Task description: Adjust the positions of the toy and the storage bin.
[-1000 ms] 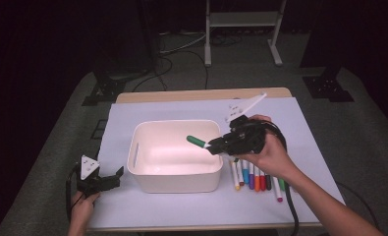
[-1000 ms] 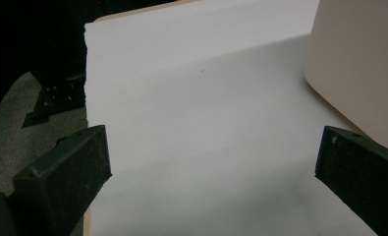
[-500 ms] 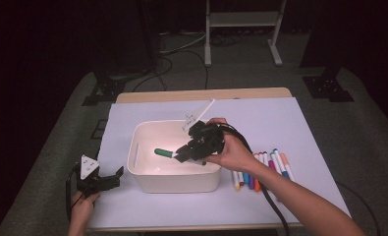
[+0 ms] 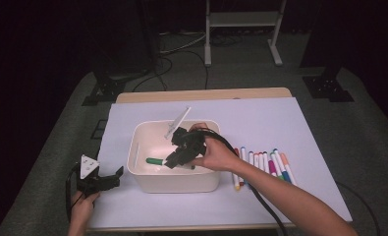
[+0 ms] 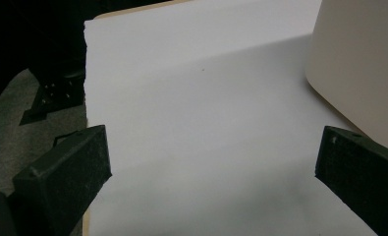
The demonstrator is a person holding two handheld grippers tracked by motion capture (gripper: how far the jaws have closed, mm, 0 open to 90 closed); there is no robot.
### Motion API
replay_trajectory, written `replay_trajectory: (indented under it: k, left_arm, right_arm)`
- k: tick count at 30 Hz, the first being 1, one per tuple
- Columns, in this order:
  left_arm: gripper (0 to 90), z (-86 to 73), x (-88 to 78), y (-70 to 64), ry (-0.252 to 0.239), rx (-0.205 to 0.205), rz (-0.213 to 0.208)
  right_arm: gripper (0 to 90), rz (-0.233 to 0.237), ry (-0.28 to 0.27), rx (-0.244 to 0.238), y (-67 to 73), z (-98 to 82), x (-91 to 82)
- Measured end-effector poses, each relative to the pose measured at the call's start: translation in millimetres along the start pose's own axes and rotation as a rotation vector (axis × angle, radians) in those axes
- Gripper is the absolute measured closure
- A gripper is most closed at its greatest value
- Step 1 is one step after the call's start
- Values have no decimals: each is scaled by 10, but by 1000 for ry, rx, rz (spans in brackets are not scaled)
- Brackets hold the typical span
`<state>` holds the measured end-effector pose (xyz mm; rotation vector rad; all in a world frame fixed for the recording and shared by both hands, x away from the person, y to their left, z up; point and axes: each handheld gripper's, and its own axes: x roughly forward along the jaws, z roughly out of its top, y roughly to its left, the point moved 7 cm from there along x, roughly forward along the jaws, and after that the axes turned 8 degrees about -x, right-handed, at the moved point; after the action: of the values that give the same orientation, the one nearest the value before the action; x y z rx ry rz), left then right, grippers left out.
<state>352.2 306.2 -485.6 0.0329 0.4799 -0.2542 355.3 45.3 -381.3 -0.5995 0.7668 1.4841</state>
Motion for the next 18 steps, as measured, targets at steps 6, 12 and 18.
replay_trajectory:
  k: [6, 12, 18]
  left_arm:
    - [0, 0, 0, 2, 2, -2, -3]
    - [0, -1, 1, 3, 4, -5, -5]
    - [0, 0, 0, 5, 3, -5, -5]
  right_arm:
    - [757, 20, 38, 0, 11, 4, 132]
    - [756, 29, 84, -18, 45, -12, 225]
    - [729, 28, 115, -26, 55, -31, 260]
